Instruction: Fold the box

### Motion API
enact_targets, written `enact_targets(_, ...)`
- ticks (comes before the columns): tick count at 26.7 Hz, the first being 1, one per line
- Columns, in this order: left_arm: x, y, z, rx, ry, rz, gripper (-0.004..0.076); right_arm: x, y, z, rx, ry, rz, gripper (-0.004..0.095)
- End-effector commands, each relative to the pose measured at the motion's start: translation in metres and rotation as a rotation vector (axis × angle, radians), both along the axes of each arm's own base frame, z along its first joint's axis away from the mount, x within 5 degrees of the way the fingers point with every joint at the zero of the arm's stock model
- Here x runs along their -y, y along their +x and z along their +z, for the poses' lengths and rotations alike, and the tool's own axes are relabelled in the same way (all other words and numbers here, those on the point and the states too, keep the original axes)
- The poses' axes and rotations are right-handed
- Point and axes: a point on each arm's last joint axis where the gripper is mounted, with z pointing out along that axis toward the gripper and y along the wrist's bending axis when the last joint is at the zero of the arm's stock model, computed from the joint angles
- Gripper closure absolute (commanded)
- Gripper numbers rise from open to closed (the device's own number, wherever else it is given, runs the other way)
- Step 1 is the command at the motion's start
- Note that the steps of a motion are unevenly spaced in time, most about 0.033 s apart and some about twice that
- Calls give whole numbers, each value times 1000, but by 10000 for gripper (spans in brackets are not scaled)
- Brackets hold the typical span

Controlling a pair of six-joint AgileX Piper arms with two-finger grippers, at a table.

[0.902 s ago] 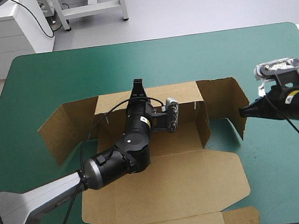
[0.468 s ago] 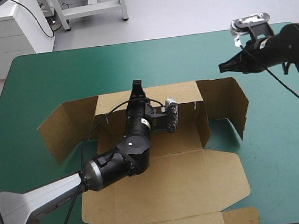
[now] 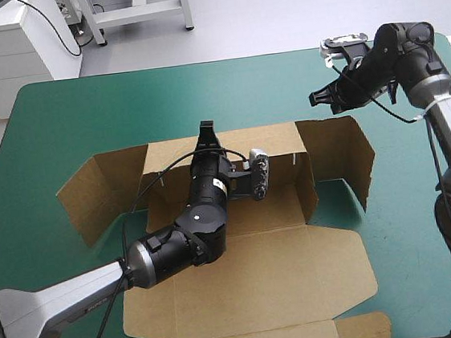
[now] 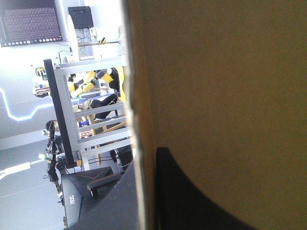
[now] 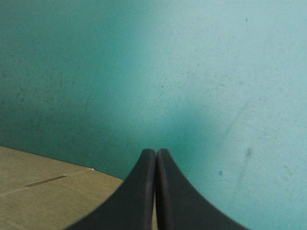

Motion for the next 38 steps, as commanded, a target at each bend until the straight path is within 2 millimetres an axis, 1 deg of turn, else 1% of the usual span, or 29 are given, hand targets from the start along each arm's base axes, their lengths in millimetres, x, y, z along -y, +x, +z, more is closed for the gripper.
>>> enact_targets(1,-3,-4,22,70,-28,-13,731,2,-16,37,100,41,5,927)
enact_targets(8,-4,-4,22,70,-27,-12,731,-3,-22,45,111,106,21,927)
enact_targets(12,-4,-4,22,64,-30,-9,731,-3,-24,45,110,102,23,929)
enact_targets(14,-4,-3,21,64,-27,-6,731,-2,-28,38,83,98,26,929)
enact_targets(17,-4,-3,21,64,-27,-6,731,-2,-35,23,33,82,51,929)
enact_targets(21,-4,-3,21,64,-27,-6,731,0,-46,21,24,66,65,928)
enact_targets(24,-4,-3,21,64,-27,-6,731,2,-60,23,24,62,72,929)
enact_targets(27,-4,-3,21,64,-27,-6,731,2,-75,17,11,69,88,929)
enact_targets(31,-4,-3,21,63,-25,-6,731,0,-96,10,63,108,93,929)
enact_targets(32,-4,-3,21,62,-33,-3,731,-1,-107,-1,94,135,100,929)
enact_targets(34,-4,-3,21,61,-34,-3,731,-2,-119,-13,173,164,115,929)
enact_targets(37,-4,-3,21,61,-34,-3,731,0,-146,-23,367,174,120,928)
enact_targets(38,-4,-3,21,61,-34,-3,731,1,-153,-29,405,160,125,928)
